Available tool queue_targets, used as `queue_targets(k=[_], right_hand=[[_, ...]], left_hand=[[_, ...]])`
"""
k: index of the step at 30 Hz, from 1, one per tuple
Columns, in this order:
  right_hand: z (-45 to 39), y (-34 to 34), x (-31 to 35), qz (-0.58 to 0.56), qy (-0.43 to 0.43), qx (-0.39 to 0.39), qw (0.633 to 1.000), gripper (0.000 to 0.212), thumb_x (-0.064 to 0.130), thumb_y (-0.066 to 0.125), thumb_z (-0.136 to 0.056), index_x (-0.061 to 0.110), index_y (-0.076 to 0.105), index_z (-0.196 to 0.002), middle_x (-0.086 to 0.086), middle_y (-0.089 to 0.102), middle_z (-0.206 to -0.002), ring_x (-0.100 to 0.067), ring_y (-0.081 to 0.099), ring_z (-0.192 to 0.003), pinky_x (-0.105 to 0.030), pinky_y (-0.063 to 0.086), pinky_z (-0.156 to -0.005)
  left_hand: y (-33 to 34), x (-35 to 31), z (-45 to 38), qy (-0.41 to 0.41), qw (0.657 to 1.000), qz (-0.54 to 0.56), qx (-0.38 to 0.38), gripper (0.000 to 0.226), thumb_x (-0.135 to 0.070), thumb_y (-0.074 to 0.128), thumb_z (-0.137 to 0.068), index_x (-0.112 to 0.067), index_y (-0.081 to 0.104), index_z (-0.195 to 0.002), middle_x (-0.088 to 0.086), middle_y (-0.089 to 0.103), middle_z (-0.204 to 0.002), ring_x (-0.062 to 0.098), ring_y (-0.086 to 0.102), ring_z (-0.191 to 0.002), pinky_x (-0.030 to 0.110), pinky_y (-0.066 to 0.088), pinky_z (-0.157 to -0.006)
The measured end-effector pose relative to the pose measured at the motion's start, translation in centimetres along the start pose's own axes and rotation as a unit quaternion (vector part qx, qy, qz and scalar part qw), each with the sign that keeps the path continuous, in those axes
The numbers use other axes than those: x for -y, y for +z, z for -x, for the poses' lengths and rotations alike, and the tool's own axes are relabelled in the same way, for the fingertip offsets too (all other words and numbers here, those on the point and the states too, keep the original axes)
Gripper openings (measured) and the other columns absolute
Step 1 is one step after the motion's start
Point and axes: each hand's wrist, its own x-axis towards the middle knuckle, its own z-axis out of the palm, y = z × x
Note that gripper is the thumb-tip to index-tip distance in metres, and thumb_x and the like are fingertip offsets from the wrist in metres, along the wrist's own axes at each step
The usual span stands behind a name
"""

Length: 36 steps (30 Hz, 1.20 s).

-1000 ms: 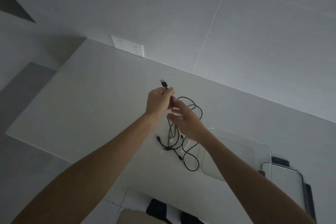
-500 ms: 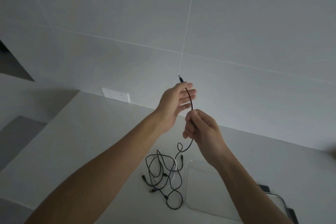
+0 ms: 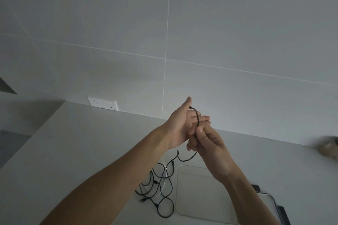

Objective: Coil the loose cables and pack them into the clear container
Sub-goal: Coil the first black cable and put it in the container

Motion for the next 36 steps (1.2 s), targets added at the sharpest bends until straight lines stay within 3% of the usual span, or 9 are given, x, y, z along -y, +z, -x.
queue_targets(k=[3, 9, 13, 17, 21, 24, 28, 31, 36], right_hand=[[0.3, -0.4, 0.2, 0.037, -0.003, 0.023, 0.999, 0.031, 0.029, 0.047, -0.105, 0.002, 0.059, -0.094, -0.005, 0.046, -0.07, -0.021, 0.043, -0.068, -0.033, 0.043, -0.072], [1.3, -0.8, -0.8, 0.022, 0.077, 0.027, 0.996, 0.031, 0.031, 0.05, -0.103, 0.008, 0.063, -0.087, -0.006, 0.046, -0.065, -0.018, 0.043, -0.057, -0.032, 0.043, -0.062], [1.4, -0.5, -1.9, 0.047, 0.108, -0.001, 0.993, 0.049, 0.047, 0.055, -0.102, 0.008, 0.058, -0.071, -0.007, 0.046, -0.06, -0.018, 0.043, -0.053, -0.027, 0.043, -0.058], [0.6, -1.2, -3.2, 0.205, 0.132, -0.042, 0.969, 0.065, 0.061, 0.052, -0.096, 0.008, 0.048, -0.057, -0.011, 0.048, -0.052, -0.015, 0.044, -0.05, -0.019, 0.042, -0.058], [-1.9, -3.5, -3.2, 0.093, 0.183, -0.056, 0.977, 0.045, 0.035, 0.061, -0.1, 0.022, 0.039, -0.064, 0.003, 0.029, -0.053, -0.013, 0.026, -0.048, -0.023, 0.031, -0.047], [-4.6, -4.8, 0.2, 0.087, 0.168, -0.078, 0.979, 0.027, 0.018, 0.056, -0.1, 0.011, 0.058, -0.074, -0.006, 0.043, -0.06, -0.019, 0.037, -0.058, -0.026, 0.031, -0.052], [-6.8, -3.9, 6.1, 0.125, 0.18, -0.022, 0.976, 0.044, 0.04, 0.064, -0.098, 0.019, 0.048, -0.063, 0.001, 0.031, -0.059, -0.015, 0.023, -0.053, -0.026, 0.022, -0.049], [-6.1, -1.5, 9.0, 0.216, 0.137, 0.025, 0.966, 0.038, 0.036, 0.06, -0.101, 0.012, 0.061, -0.072, 0.001, 0.041, -0.06, -0.015, 0.032, -0.052, -0.027, 0.031, -0.053], [-2.5, 2.3, 9.7, 0.267, 0.033, 0.023, 0.963, 0.026, 0.016, 0.055, -0.104, 0.003, 0.072, -0.089, 0.007, 0.06, -0.056, -0.007, 0.059, -0.053, -0.027, 0.049, -0.06]], left_hand=[[0.0, 0.0, -0.3, 0.013, 0.999, -0.026, -0.018, 0.082, -0.062, 0.029, -0.103, 0.003, 0.031, -0.153, 0.016, 0.06, -0.142, 0.026, 0.058, -0.125, 0.044, 0.04, -0.114], [1.4, -1.3, 0.6, 0.086, 0.992, 0.09, 0.014, 0.062, -0.042, 0.036, -0.107, 0.009, 0.045, -0.141, 0.027, 0.062, -0.133, 0.038, 0.061, -0.125, 0.047, 0.046, -0.11], [2.5, -2.3, 1.9, 0.108, 0.991, 0.067, 0.053, 0.064, -0.041, 0.035, -0.106, 0.012, 0.047, -0.139, 0.029, 0.065, -0.128, 0.039, 0.067, -0.115, 0.044, 0.055, -0.1], [3.1, -3.6, 3.6, 0.117, 0.987, 0.063, 0.089, 0.062, -0.041, 0.031, -0.104, 0.009, 0.056, -0.132, 0.029, 0.067, -0.123, 0.039, 0.07, -0.105, 0.041, 0.06, -0.089], [3.2, -3.3, 4.9, 0.068, 0.988, 0.043, 0.135, 0.066, -0.043, 0.026, -0.097, 0.008, 0.065, -0.114, 0.031, 0.071, -0.105, 0.043, 0.072, -0.096, 0.042, 0.06, -0.082], [2.5, -1.4, 4.8, 0.005, 0.997, -0.021, 0.08, 0.067, -0.043, 0.025, -0.099, 0.008, 0.067, -0.109, 0.032, 0.072, -0.099, 0.042, 0.073, -0.091, 0.041, 0.061, -0.078], [0.9, 0.4, 4.1, -0.015, 0.997, -0.058, -0.039, 0.07, -0.04, 0.025, -0.1, 0.015, 0.064, -0.118, 0.033, 0.071, -0.109, 0.044, 0.071, -0.104, 0.044, 0.058, -0.091], [0.5, 0.5, 3.9, 0.025, 0.993, -0.062, -0.097, 0.068, -0.042, 0.025, -0.105, 0.012, 0.065, -0.113, 0.03, 0.074, -0.103, 0.041, 0.074, -0.098, 0.045, 0.059, -0.092], [1.2, -1.3, 4.2, 0.139, 0.962, -0.132, -0.192, 0.071, -0.044, 0.025, -0.11, -0.011, 0.072, -0.068, 0.008, 0.072, -0.059, 0.019, 0.072, -0.057, 0.028, 0.06, -0.058]])
